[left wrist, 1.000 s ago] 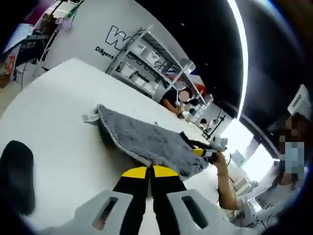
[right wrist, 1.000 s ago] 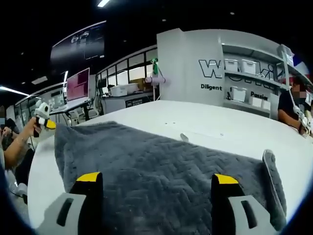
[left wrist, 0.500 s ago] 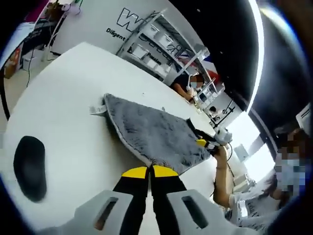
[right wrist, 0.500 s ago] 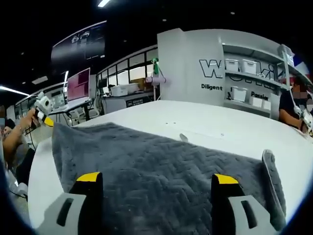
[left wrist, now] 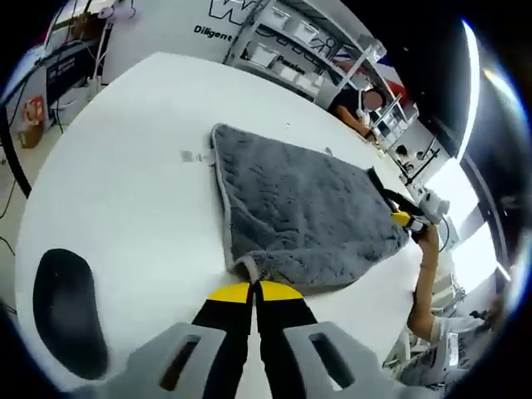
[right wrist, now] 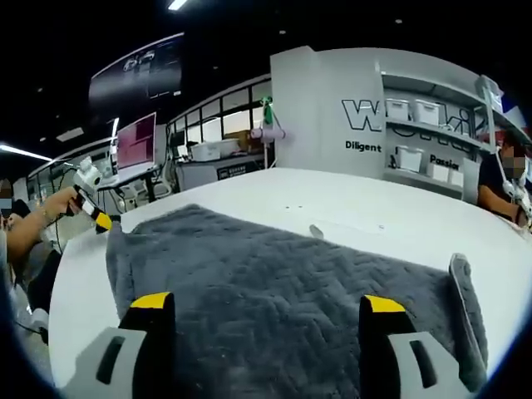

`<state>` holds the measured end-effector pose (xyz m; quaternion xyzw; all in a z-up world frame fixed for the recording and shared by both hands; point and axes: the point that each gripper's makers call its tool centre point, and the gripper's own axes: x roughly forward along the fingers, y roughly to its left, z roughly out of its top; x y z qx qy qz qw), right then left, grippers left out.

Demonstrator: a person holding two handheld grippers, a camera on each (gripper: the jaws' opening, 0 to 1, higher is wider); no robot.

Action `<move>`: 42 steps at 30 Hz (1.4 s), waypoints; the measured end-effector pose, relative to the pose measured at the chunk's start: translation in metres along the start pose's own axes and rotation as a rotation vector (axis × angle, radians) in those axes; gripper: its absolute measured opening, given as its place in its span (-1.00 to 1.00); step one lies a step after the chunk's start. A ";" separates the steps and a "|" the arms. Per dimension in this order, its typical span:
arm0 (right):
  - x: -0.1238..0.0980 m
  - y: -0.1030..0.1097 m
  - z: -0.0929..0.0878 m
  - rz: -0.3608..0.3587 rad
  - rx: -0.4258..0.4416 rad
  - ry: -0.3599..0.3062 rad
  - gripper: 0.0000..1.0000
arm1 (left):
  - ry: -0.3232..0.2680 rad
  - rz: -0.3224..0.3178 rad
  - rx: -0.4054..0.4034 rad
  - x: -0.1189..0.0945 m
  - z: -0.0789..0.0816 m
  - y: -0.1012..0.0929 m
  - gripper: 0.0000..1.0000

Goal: Fold the towel on the table until its edges align and the towel forms a compact rectangular stack.

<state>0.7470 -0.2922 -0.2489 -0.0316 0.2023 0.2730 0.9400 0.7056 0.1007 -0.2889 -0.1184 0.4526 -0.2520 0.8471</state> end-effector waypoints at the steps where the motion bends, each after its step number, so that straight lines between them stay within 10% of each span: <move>1: 0.000 0.000 0.000 0.001 -0.001 -0.001 0.91 | 0.006 0.008 0.005 0.003 0.000 0.002 -0.94; 32: 0.002 0.010 -0.006 0.021 -0.025 0.027 0.91 | 0.046 -0.031 0.311 -0.006 -0.026 -0.028 -0.72; 42: 0.002 0.010 -0.008 0.021 -0.024 0.034 0.91 | 0.071 0.071 0.422 -0.007 -0.037 -0.013 -0.79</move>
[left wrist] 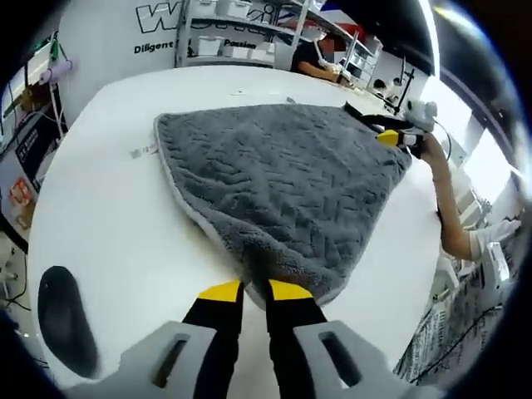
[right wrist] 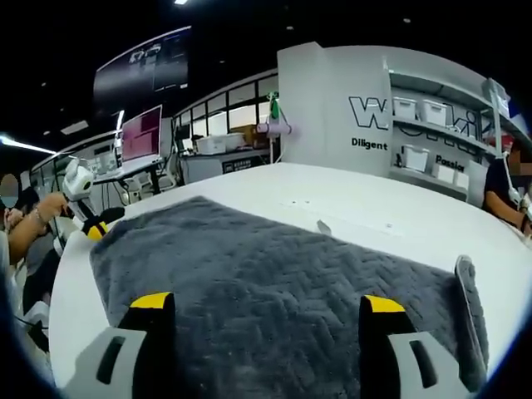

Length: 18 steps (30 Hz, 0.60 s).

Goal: Fold the towel on the table until its edges align and the towel forms a compact rectangular stack.

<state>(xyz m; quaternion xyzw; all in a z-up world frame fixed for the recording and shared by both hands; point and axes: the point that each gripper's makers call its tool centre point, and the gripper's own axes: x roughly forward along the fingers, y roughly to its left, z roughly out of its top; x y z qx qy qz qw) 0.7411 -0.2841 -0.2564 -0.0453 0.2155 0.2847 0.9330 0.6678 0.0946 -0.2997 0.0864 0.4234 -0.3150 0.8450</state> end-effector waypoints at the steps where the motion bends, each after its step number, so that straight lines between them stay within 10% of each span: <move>1: 0.000 0.000 0.000 0.000 0.002 0.001 0.91 | 0.005 0.020 0.025 -0.003 -0.002 0.000 -0.79; 18: 0.000 0.001 0.001 0.006 0.000 0.003 0.90 | 0.080 0.112 0.097 -0.023 -0.019 0.004 -0.82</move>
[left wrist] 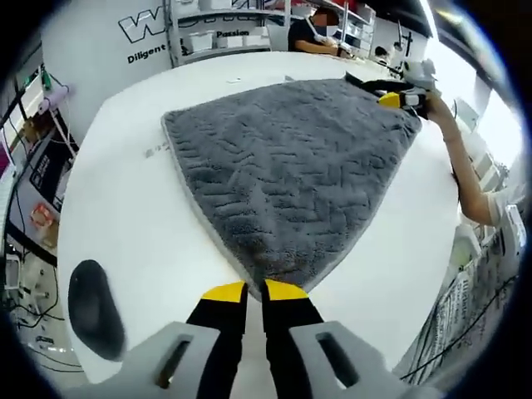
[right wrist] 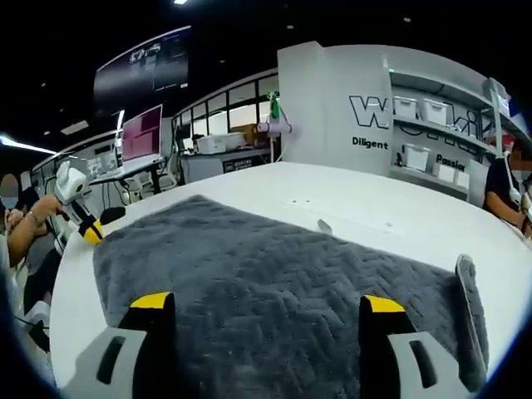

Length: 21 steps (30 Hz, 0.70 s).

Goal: Fold the towel on the table until its edges align and the towel forms a compact rectangular stack.

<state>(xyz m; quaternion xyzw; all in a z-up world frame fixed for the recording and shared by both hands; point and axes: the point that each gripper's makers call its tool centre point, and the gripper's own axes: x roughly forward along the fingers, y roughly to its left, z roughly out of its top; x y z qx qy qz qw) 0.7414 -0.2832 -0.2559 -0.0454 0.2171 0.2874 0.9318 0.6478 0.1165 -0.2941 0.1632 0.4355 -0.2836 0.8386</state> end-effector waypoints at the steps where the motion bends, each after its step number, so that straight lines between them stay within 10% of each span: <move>1: 0.000 0.000 0.000 0.000 0.000 0.000 0.90 | 0.002 0.004 0.000 0.000 0.000 0.001 -0.82; 8: 0.000 0.000 0.000 0.001 -0.001 0.000 0.90 | -0.022 -0.003 0.003 -0.003 0.005 0.003 -0.83; 21: 0.002 0.000 -0.004 0.004 -0.001 0.012 0.90 | -0.444 -0.092 -0.083 -0.046 0.078 -0.005 -0.71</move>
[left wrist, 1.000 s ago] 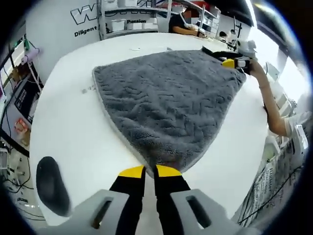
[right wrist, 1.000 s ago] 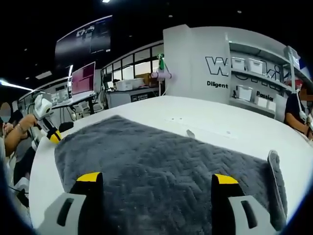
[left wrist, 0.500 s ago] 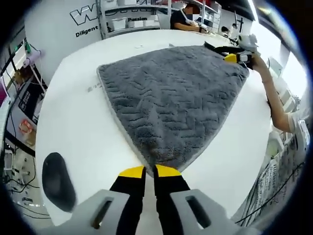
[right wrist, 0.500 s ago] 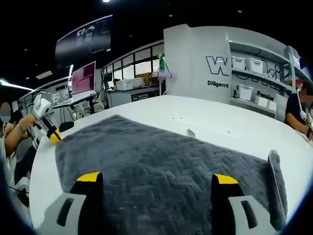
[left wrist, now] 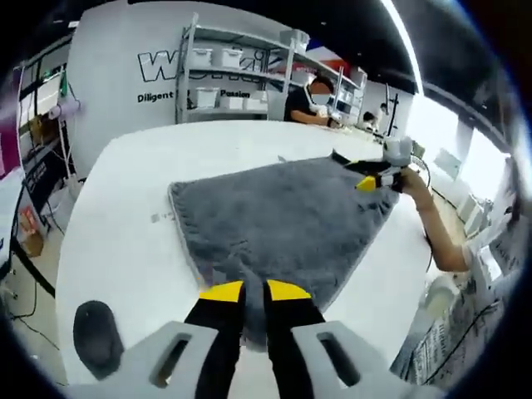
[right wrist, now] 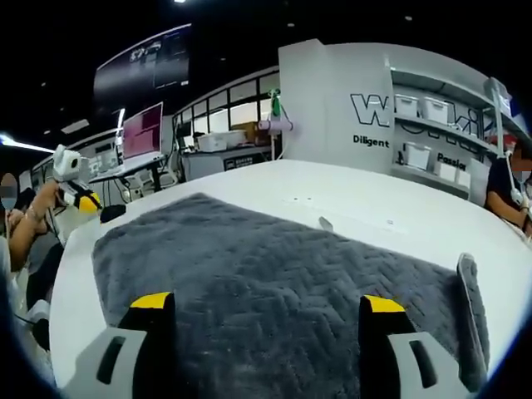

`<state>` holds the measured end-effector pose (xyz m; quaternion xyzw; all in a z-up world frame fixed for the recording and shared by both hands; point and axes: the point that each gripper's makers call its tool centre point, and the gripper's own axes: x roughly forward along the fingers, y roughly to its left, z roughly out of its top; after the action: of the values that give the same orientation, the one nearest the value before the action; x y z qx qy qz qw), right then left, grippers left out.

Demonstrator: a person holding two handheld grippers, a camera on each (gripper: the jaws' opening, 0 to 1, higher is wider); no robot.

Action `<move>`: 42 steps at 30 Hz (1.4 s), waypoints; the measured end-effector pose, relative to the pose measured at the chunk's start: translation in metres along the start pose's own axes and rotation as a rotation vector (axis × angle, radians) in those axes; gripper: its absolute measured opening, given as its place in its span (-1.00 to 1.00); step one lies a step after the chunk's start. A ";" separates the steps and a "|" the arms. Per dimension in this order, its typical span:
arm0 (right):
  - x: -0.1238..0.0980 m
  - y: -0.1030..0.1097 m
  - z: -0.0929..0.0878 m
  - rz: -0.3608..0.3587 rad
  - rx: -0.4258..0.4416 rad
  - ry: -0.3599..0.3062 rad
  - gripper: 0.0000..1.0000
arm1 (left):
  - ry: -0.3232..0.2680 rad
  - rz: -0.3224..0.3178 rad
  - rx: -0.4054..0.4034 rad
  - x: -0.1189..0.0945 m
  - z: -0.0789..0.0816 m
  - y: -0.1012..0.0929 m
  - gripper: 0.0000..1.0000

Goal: Fold the towel on the table until its edges align and the towel forms a compact rectangular stack.

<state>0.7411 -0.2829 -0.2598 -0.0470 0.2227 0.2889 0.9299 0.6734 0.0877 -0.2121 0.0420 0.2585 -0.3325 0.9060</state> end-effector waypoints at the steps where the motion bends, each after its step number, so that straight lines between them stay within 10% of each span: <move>1: 0.000 0.000 0.000 -0.001 -0.001 0.001 0.90 | -0.031 -0.005 -0.012 0.000 0.007 -0.001 -0.70; 8: 0.002 0.000 -0.002 0.000 -0.006 0.010 0.90 | -0.226 -0.106 -0.094 0.023 0.049 -0.020 -0.35; 27: 0.000 -0.003 -0.004 -0.007 -0.003 0.018 0.91 | -0.422 -0.341 -0.177 0.125 0.114 -0.056 0.32; 34: 0.002 -0.001 -0.004 -0.002 -0.016 0.020 0.96 | -0.477 -0.343 -0.233 0.139 0.115 -0.042 0.97; 42: 0.009 0.008 -0.012 0.009 -0.058 0.065 0.97 | -0.514 -0.406 -0.234 0.132 0.111 -0.039 0.99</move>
<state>0.7391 -0.2745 -0.2741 -0.0824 0.2445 0.2979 0.9191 0.7834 -0.0469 -0.1784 -0.1996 0.0615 -0.4739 0.8554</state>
